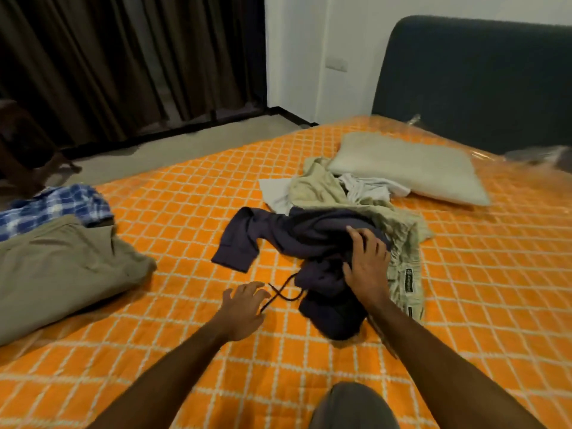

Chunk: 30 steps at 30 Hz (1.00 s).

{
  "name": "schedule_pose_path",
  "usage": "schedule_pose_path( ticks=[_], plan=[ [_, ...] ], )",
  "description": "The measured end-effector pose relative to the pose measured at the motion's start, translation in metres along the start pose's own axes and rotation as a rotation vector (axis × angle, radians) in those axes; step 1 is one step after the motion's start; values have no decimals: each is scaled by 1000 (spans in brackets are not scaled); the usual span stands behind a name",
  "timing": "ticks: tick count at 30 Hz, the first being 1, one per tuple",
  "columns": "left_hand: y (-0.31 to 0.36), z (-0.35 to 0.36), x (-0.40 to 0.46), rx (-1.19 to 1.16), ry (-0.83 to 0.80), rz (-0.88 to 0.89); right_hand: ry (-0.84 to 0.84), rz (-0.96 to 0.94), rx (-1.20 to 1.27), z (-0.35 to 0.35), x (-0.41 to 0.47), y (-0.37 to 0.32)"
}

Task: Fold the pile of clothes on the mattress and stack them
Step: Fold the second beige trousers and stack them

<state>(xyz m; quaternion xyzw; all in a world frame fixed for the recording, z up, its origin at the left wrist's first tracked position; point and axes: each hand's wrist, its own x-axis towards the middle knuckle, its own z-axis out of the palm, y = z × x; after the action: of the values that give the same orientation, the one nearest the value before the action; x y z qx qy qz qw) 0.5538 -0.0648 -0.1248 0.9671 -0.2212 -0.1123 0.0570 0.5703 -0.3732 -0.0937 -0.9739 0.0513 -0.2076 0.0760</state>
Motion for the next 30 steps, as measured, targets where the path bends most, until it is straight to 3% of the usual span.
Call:
schedule_pose_path(
  ticks=[2, 4, 6, 11, 14, 18, 22, 24, 27, 30],
  plan=[
    [15, -5, 11, -17, 7, 31, 123, 196, 102, -11, 15, -2],
    [28, -10, 21, -103, 2, 13, 68, 477, 203, -20, 33, 5],
    [35, -17, 28, -271, 26, -43, -39, 553, 298, -27, 42, 12],
    [60, -56, 26, -1075, -34, -22, 18, 72, 439, -44, 28, -14],
    [88, -73, 24, -1153, -1, 120, 0, -55, 714, -62, 18, -61],
    [95, -84, 12, -1210, 314, 51, -120, -47, 1045, -83, 11, -102],
    [45, -88, -16, -1274, 383, -66, -555, 4, 1504, -94, 4, -109],
    [19, -79, -34, -1253, 324, -205, -597, 79, 1412, -78, -3, -107],
    [-7, -63, -58, -1066, 234, -468, -540, 166, 958, -34, -17, -89],
    [-14, -55, -67, -948, 170, -497, -634, 232, 610, -8, -33, -63]
  ],
)
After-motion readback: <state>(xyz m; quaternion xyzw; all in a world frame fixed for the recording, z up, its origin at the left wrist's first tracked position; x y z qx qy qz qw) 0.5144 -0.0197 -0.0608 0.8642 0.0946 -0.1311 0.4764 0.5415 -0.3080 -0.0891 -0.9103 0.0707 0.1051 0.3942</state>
